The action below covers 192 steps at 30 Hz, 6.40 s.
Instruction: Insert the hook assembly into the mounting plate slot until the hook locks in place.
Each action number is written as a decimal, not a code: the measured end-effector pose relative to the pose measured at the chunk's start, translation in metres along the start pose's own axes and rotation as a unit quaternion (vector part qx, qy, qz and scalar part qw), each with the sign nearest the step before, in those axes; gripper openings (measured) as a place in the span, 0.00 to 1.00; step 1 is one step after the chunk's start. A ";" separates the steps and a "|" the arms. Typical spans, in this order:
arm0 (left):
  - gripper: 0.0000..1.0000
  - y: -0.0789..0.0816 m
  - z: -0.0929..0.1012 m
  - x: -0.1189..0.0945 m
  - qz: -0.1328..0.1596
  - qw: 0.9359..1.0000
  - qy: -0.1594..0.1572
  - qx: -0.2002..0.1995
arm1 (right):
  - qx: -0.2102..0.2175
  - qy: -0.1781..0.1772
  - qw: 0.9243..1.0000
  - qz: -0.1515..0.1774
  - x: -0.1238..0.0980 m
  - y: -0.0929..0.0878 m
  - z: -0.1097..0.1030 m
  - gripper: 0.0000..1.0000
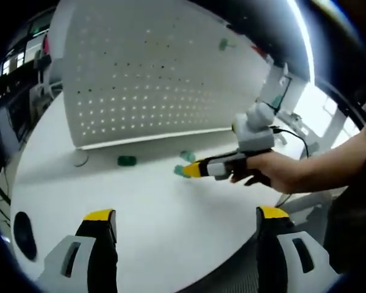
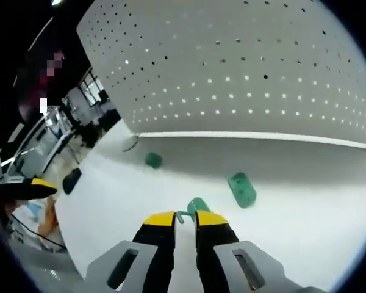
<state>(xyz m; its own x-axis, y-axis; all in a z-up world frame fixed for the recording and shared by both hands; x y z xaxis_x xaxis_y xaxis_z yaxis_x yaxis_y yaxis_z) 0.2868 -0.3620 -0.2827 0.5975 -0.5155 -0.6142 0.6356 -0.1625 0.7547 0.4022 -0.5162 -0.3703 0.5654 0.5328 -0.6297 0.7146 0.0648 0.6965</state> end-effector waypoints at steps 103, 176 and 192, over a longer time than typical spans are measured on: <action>0.01 0.071 0.028 -0.008 0.089 0.985 -0.113 -0.097 | -0.378 0.215 0.892 0.121 -0.163 0.047 -0.099 0.07; 0.02 0.130 0.068 -0.023 0.320 0.931 -0.113 0.138 | 0.304 0.376 0.870 0.094 -0.180 0.079 -0.082 0.08; 0.02 0.127 0.070 -0.022 0.331 0.926 -0.136 0.118 | 0.425 0.409 0.803 0.081 -0.177 0.074 -0.078 0.02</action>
<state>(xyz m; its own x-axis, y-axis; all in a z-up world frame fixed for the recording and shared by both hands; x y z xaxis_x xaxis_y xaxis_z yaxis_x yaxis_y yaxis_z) 0.3200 -0.4305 -0.1570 0.6523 -0.7557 0.0584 0.0303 0.1030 0.9942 0.3226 -0.5397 -0.1808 0.4677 0.8751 0.1243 0.8788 -0.4755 0.0406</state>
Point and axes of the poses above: the point that each gripper's makers call its tool centre point, and the gripper's own axes: x roughly forward along the fingers, z roughly to its right, y roughly out of its top, the point moved 6 cm from there along -x, roughly backward along the fingers, and after that the axes turned 4 degrees about x, right-handed, at the moved point
